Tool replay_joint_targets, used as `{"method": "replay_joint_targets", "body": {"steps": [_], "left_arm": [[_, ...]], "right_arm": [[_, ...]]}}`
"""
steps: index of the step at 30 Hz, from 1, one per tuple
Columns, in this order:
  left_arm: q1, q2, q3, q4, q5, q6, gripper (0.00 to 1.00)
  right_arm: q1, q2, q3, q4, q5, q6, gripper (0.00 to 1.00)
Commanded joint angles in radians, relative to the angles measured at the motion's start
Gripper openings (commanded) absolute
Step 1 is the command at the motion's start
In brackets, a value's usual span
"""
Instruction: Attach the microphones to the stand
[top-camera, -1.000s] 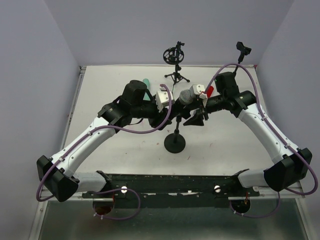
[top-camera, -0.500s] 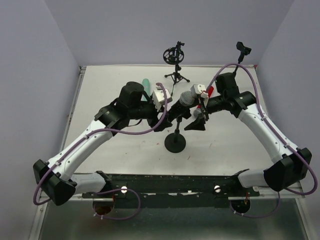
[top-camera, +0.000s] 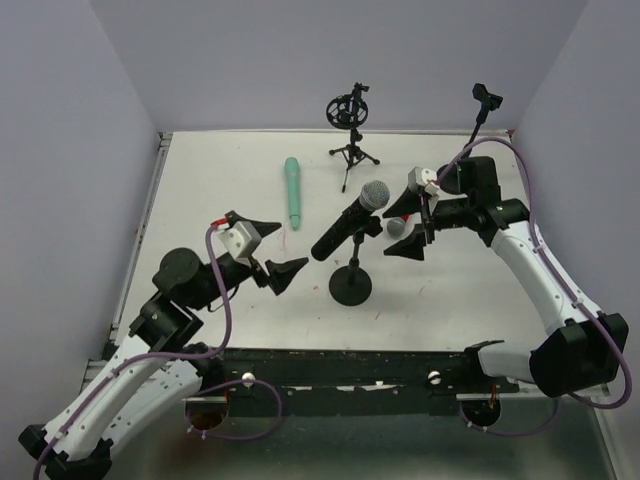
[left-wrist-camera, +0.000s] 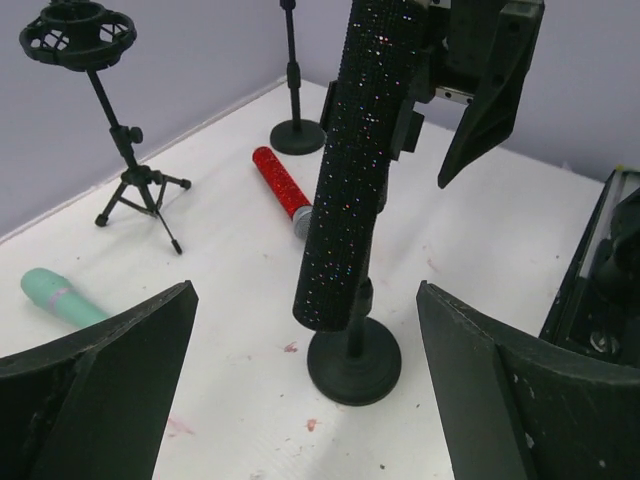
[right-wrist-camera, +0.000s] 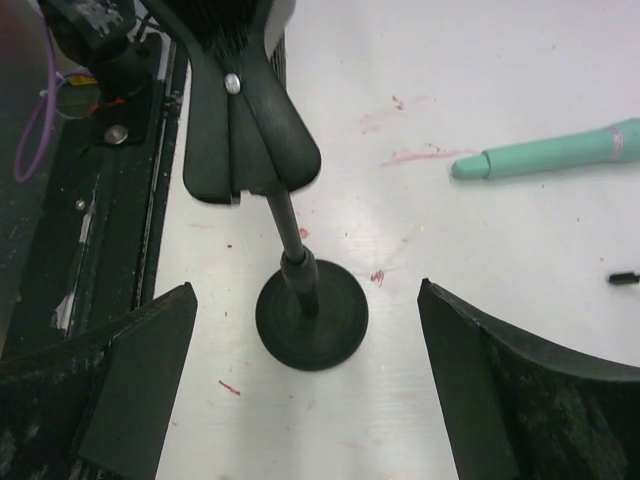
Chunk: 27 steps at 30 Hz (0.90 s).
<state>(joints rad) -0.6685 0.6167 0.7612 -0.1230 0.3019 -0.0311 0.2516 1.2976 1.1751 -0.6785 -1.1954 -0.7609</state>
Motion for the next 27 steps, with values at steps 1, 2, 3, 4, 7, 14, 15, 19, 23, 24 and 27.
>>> {"method": "replay_joint_targets", "body": {"steps": [1,2,3,4,7,14,15,19,23,24,27], "left_arm": [[0.006,-0.104,-0.167,0.192,-0.029,-0.208,0.95],[0.001,-0.109,-0.19,0.2,-0.015,-0.229,0.92],[-0.015,-0.11,-0.216,0.218,-0.017,-0.245,0.9],[-0.044,-0.115,-0.239,0.23,-0.038,-0.247,0.9],[-0.21,-0.106,-0.295,0.282,-0.188,-0.178,0.9],[-0.54,0.029,-0.443,0.641,-0.596,0.017,0.89],[-0.563,0.067,-0.471,0.725,-0.622,0.051,0.87],[-0.577,0.239,-0.511,1.012,-0.739,0.106,0.82],[-0.588,0.4,-0.482,1.198,-0.806,0.135,0.8],[-0.597,0.44,-0.465,1.221,-0.817,0.146,0.8],[-0.623,0.547,-0.424,1.305,-0.882,0.184,0.79]], "right_arm": [[-0.043,-0.086,-0.138,0.245,0.0,0.188,1.0],[-0.046,-0.096,-0.184,0.325,0.025,0.254,1.0],[-0.049,-0.1,-0.215,0.374,0.054,0.324,1.0],[-0.054,-0.098,-0.247,0.41,0.072,0.363,1.0],[-0.08,-0.1,-0.305,0.508,0.066,0.439,1.0],[-0.121,-0.072,-0.328,0.534,0.049,0.426,1.0],[-0.124,-0.069,-0.33,0.537,0.049,0.428,1.0],[-0.127,-0.058,-0.333,0.537,0.053,0.419,1.0],[-0.127,-0.06,-0.331,0.534,0.06,0.413,1.0],[-0.127,-0.063,-0.328,0.53,0.062,0.413,1.0],[-0.127,-0.066,-0.321,0.524,0.066,0.413,1.0]]}}
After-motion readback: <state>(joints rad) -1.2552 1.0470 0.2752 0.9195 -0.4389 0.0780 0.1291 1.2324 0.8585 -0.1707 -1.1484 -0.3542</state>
